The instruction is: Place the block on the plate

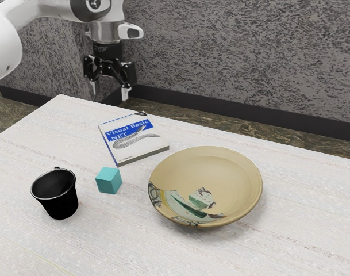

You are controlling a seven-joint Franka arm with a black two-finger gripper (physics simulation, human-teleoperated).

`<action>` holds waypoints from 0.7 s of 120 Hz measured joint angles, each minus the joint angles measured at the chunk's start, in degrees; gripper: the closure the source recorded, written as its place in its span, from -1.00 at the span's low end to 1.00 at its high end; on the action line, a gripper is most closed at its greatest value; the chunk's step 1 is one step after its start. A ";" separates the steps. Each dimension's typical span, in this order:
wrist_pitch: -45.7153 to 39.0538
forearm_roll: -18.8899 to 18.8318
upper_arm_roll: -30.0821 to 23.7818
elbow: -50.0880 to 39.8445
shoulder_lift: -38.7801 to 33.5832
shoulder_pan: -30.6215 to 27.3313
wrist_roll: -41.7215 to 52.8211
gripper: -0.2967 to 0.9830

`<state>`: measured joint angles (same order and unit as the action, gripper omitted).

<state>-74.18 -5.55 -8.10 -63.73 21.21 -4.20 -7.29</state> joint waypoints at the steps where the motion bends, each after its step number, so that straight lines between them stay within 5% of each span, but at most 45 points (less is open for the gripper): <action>1: -0.03 -0.07 -0.01 0.00 0.00 0.02 0.00 -0.54; 62: -0.91 -10.20 -0.32 0.04 1.07 5.24 -0.28 -0.54; 84: -3.52 -9.37 0.03 -1.25 4.10 3.42 -0.38 -0.54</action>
<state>-77.70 -14.92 -8.07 -64.99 25.30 -0.78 -7.68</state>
